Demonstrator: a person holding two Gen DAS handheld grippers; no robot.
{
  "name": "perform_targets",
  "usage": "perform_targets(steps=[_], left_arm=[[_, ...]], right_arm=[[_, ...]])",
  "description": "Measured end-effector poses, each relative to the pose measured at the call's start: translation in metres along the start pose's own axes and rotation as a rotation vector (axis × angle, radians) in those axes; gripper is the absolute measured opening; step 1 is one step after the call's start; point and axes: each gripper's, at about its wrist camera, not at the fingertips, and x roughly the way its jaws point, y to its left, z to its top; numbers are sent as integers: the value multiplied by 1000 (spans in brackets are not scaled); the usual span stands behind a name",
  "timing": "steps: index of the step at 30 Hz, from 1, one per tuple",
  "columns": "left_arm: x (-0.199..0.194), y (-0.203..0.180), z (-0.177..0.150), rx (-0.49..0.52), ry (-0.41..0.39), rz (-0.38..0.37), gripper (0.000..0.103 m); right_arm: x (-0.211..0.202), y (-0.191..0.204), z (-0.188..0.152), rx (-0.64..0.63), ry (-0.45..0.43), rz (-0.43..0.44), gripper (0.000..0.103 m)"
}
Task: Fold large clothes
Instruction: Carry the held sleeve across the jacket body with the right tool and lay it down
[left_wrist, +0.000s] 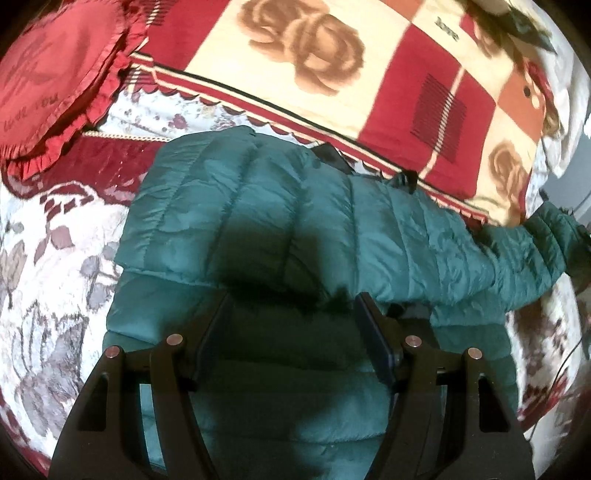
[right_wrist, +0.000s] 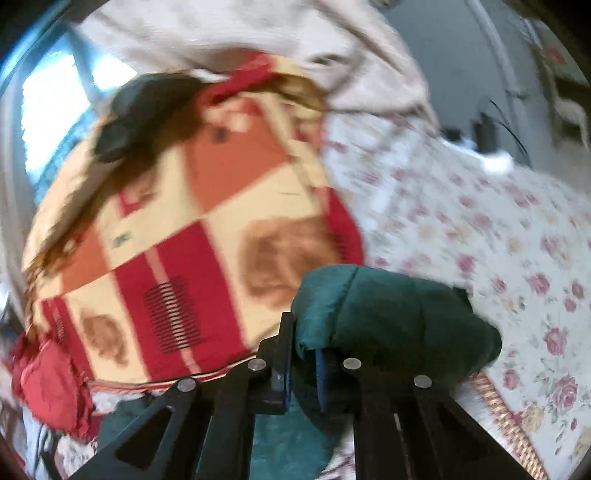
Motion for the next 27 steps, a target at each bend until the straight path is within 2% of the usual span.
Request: perform_targets(steps=[4, 6, 13, 17, 20, 23, 24, 25, 27], left_arm=[[-11, 2, 0, -12, -27, -12, 68], [-16, 3, 1, -10, -42, -9, 68], [-23, 14, -1, -29, -47, -15, 68], [-25, 19, -2, -24, -44, -6, 68], [-25, 22, -2, -32, -42, -10, 68], [-25, 26, -1, -37, -42, -10, 68], [-24, 27, -1, -39, -42, -11, 68], [-24, 28, 0, -45, -44, -13, 68], [-24, 31, 1, -62, -43, -16, 68]], right_arm=[[1, 65, -17, -108, 54, 113, 9], [10, 106, -36, -182, 119, 172, 9], [56, 215, -142, -398, 308, 299, 9], [90, 242, -204, -454, 444, 320, 9], [107, 246, -233, -474, 558, 286, 10], [104, 230, -227, -373, 538, 321, 13], [102, 226, -223, -350, 526, 327, 24], [99, 224, -219, -331, 508, 334, 48], [95, 228, -214, -328, 471, 346, 62]])
